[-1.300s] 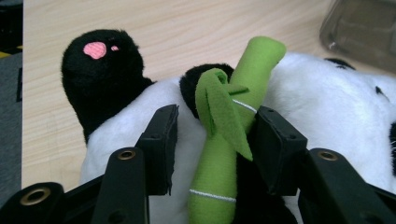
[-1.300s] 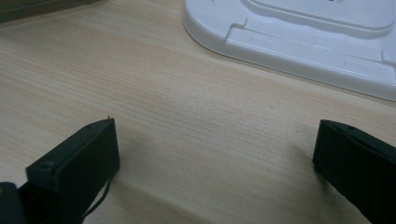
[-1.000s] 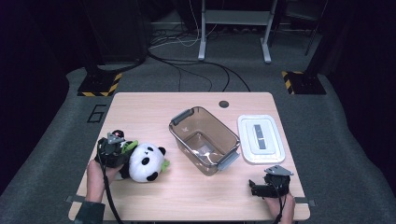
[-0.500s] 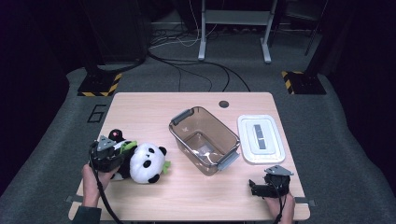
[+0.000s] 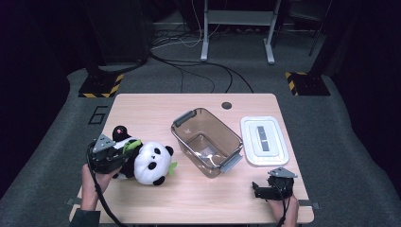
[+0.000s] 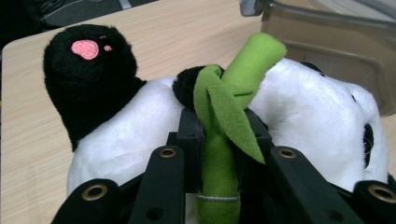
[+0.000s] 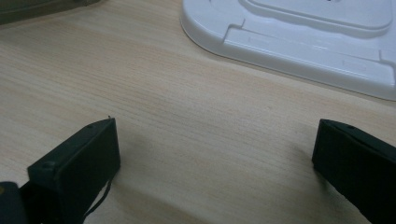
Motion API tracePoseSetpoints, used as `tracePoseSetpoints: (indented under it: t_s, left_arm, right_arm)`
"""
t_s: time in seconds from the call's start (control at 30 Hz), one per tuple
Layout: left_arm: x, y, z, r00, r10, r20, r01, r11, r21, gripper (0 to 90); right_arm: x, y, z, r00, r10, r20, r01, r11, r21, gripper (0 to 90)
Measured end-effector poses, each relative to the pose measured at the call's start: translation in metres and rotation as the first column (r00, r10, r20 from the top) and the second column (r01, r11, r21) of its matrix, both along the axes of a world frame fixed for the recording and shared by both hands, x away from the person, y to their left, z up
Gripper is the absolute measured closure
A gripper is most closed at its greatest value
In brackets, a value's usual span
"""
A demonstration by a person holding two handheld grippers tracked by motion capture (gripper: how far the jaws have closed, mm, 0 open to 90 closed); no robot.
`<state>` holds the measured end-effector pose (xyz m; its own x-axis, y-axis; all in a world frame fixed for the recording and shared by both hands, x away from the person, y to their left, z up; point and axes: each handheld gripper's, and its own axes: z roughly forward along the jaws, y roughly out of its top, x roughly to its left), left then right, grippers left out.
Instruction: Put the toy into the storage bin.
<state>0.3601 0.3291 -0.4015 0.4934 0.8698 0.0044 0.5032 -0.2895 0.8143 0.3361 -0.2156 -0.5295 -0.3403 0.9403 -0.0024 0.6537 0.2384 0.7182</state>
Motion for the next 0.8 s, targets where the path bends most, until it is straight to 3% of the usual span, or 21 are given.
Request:
tracePoseSetpoints:
  t_s: [0.57, 0.8]
  left_arm:
    - [-0.002, -0.003, 0.03, 0.9978, -0.064, 0.016, 0.064, 0.9978, -0.019, 74.9]
    - [-0.003, 0.002, 0.047, 0.9963, -0.075, 0.042, 0.077, 0.9963, -0.039, 74.9]
  right_arm:
    - [0.0, 0.0, 0.0, 1.0, 0.001, 0.0, -0.001, 1.0, 0.001, 0.0]
    - [0.0, 0.0, 0.0, 1.0, 0.0, 0.0, 0.0, 1.0, 0.001, 0.1]
